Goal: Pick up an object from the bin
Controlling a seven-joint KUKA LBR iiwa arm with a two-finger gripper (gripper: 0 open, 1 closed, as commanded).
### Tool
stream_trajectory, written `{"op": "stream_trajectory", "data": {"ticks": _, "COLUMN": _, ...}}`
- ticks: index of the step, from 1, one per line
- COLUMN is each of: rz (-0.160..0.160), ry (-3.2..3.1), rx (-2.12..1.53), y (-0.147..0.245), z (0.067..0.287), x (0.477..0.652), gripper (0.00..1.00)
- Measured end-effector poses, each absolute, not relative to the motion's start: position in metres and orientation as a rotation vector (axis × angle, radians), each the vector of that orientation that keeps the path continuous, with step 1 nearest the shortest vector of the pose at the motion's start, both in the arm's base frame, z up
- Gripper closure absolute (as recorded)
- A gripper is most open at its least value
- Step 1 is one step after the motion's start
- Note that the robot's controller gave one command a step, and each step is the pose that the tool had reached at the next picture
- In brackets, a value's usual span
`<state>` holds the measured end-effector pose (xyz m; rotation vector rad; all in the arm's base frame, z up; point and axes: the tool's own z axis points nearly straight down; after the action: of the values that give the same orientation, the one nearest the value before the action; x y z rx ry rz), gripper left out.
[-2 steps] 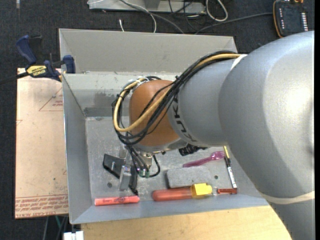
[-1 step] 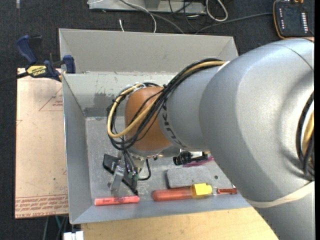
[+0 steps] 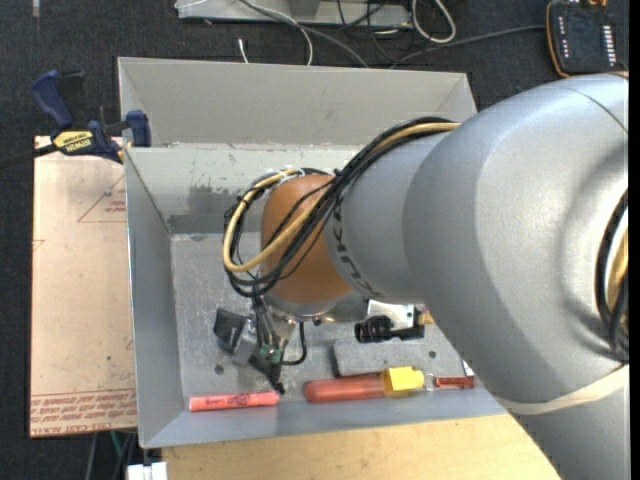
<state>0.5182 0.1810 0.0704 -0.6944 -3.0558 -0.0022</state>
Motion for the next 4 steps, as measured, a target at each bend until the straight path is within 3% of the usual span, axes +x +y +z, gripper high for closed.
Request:
{"op": "stream_trajectory", "data": {"ticks": 1, "rz": -0.002, "ry": -3.056, "rx": -0.695, "y": 0.181, "z": 0.070, "x": 0.518, "gripper": 1.00}}
{"op": "stream_trajectory", "data": {"ticks": 4, "rz": -0.004, "ry": -3.058, "rx": -0.695, "y": 0.181, "z": 0.098, "x": 0.519, "gripper": 1.00}}
